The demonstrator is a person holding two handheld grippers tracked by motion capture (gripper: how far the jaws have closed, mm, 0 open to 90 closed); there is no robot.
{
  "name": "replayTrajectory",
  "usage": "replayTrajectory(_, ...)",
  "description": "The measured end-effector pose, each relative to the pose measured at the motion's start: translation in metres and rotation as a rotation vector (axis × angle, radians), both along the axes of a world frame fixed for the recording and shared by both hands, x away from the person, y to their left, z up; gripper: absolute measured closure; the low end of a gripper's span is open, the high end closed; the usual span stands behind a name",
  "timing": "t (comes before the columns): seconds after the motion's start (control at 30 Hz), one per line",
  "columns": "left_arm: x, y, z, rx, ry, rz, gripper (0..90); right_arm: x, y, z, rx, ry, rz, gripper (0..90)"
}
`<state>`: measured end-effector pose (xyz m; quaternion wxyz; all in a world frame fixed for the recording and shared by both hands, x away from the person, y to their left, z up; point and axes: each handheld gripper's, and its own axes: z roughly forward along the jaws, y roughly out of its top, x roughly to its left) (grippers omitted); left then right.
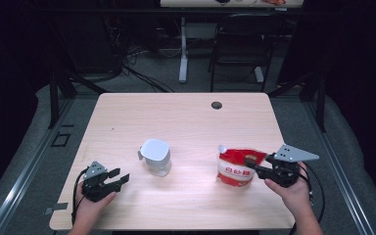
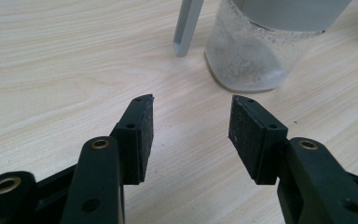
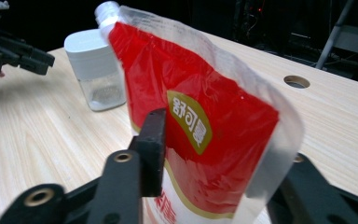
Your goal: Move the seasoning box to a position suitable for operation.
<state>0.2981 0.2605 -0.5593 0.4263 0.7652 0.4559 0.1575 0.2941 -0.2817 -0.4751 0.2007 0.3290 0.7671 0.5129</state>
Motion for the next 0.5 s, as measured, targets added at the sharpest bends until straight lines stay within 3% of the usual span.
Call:
replayTrajectory(0.07,0.0006,0.0003,-0.0003,-0.006,0.013,0.009,50.4,-0.0001,-0.001,0.0001,0.006,0.002,0.013,70.3)
replayTrajectory(0.17,0.0005,0.0003,-0.0004,-0.013,0.004,0.014,50.5,-0.0007,-0.0014,0.0003,0.004,0.002,0.025,74.8)
replayTrajectory(0.33,0.0007,0.0003,-0.0002,-0.005,0.012,0.01,50.5,-0.0054,0.0037,0.0007,-0.029,-0.021,0.021,86.1)
replayTrajectory(0.5,-0.0001,0.0005,0.0003,-0.006,-0.001,0.013,50.5,-0.0065,0.0064,-0.0011,-0.025,-0.044,0.003,89.5)
